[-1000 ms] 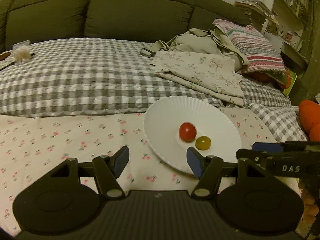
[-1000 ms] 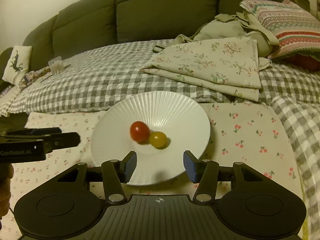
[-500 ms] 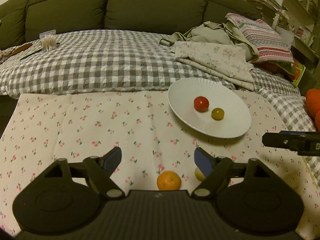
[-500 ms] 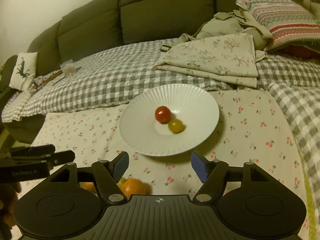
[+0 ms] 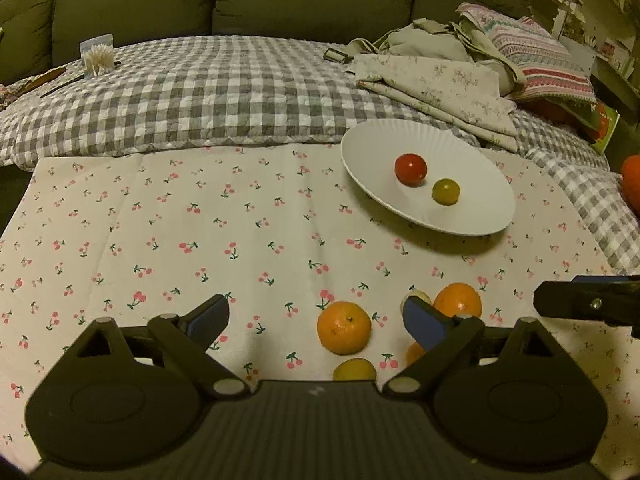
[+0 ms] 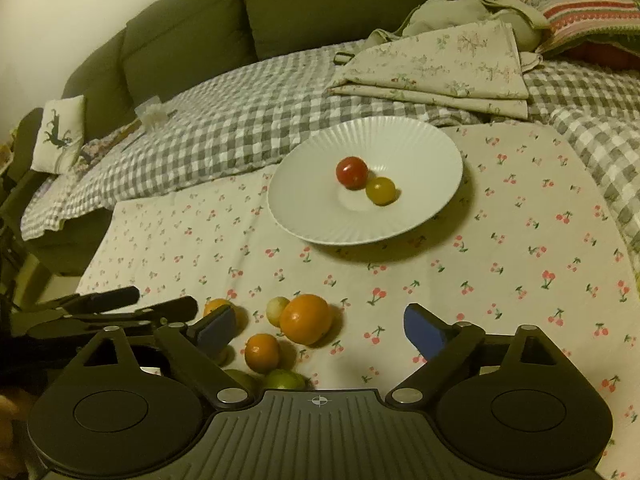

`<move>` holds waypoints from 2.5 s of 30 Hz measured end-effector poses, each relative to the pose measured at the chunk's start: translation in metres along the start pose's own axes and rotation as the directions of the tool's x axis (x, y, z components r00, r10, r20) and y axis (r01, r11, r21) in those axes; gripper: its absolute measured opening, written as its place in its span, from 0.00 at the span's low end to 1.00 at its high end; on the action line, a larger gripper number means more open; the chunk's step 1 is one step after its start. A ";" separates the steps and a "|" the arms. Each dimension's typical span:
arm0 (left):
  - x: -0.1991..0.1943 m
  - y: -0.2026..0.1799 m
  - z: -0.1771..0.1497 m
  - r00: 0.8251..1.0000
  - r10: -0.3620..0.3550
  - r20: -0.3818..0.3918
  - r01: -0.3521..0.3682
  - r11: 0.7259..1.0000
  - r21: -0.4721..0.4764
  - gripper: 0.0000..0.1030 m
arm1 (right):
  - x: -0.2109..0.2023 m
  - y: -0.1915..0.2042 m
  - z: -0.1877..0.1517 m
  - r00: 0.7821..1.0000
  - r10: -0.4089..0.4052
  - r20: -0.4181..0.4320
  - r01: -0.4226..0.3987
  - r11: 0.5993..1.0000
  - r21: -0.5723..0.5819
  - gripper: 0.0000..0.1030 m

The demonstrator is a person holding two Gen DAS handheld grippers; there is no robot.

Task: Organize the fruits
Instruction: 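Grasp the small mandarin with the left tool while the right tool grasps the large orange, then carry the mandarin and orange onto the white plate and open both tools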

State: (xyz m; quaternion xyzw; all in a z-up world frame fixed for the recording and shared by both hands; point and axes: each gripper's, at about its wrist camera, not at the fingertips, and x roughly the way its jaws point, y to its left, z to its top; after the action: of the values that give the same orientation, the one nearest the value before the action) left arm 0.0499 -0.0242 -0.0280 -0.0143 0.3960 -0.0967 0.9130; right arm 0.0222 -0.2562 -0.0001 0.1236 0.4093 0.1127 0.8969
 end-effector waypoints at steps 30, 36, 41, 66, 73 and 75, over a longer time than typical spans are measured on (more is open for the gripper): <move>0.040 -0.013 -0.008 0.995 -0.057 -0.077 0.064 0.995 0.079 0.33 | 0.032 -0.015 -0.010 0.998 -0.033 -0.061 0.039 0.995 0.092 0.93; 0.036 -0.010 -0.005 0.997 -0.042 -0.070 0.046 0.997 0.061 0.33 | 0.037 -0.014 -0.011 0.997 -0.045 -0.058 0.050 0.995 0.089 0.92; 0.032 -0.005 -0.005 0.996 -0.017 -0.083 0.020 0.999 0.030 0.33 | 0.042 -0.014 -0.011 0.998 -0.033 -0.055 0.038 0.994 0.102 0.92; 0.025 0.000 -0.001 0.997 -0.001 -0.080 -0.001 1.000 -0.023 0.33 | 0.075 -0.003 -0.009 0.996 0.063 -0.060 -0.056 0.993 0.102 0.39; 0.025 0.001 -0.001 0.997 0.003 -0.077 -0.005 1.000 -0.023 0.33 | 0.073 -0.001 -0.009 0.997 0.051 -0.066 -0.045 0.995 0.086 0.37; 0.025 0.001 0.000 0.997 0.004 -0.075 -0.005 1.000 -0.023 0.33 | 0.071 -0.001 -0.008 0.997 0.041 -0.066 -0.035 0.996 0.087 0.37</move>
State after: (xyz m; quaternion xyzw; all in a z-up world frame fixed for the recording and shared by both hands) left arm 0.0665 -0.0276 -0.0464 -0.0203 0.4311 -0.0905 0.8975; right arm 0.0617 -0.2346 -0.0562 0.1659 0.4414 0.1163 0.8742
